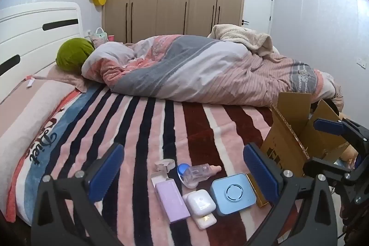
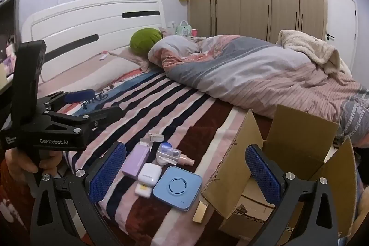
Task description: Organize rigid objects
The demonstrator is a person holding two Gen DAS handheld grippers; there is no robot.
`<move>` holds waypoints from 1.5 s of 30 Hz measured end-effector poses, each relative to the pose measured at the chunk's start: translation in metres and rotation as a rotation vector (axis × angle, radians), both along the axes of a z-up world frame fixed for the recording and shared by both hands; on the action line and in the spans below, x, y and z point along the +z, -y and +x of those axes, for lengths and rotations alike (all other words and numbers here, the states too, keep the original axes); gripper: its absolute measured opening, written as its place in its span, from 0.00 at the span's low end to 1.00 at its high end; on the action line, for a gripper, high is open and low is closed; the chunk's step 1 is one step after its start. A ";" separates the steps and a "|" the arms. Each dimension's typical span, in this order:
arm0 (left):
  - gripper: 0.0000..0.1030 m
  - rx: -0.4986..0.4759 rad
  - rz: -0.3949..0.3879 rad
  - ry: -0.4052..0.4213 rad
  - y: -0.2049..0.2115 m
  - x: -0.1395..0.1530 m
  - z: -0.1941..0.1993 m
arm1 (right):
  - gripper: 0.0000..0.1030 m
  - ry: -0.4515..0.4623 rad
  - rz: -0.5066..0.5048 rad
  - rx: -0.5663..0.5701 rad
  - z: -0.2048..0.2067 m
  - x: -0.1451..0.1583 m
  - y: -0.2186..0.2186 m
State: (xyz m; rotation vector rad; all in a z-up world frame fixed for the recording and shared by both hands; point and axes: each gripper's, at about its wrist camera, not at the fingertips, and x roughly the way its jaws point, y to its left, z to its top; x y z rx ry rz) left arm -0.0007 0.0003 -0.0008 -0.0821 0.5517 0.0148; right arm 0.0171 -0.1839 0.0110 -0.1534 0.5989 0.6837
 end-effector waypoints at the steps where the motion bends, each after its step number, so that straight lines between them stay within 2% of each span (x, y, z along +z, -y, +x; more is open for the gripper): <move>1: 1.00 -0.003 -0.003 -0.002 0.000 0.000 -0.001 | 1.00 0.003 -0.002 -0.002 0.000 0.000 0.000; 5: 1.00 0.007 0.010 -0.011 0.001 -0.007 -0.005 | 1.00 0.011 0.001 -0.003 0.000 -0.001 0.000; 6: 1.00 0.008 0.002 -0.036 0.000 -0.008 0.002 | 1.00 0.011 0.000 -0.004 0.000 -0.001 0.000; 21: 1.00 0.012 -0.004 -0.029 -0.006 -0.004 0.000 | 1.00 0.011 0.003 -0.002 0.000 -0.003 0.000; 32: 1.00 0.029 0.001 -0.031 -0.011 -0.005 -0.001 | 1.00 -0.003 0.051 0.028 0.001 -0.001 -0.001; 40: 1.00 0.030 0.009 -0.027 -0.007 -0.003 -0.003 | 1.00 0.038 0.061 0.044 -0.004 0.003 0.000; 45: 1.00 0.028 0.006 -0.028 -0.008 -0.003 -0.003 | 1.00 0.028 0.067 0.062 -0.006 0.007 -0.002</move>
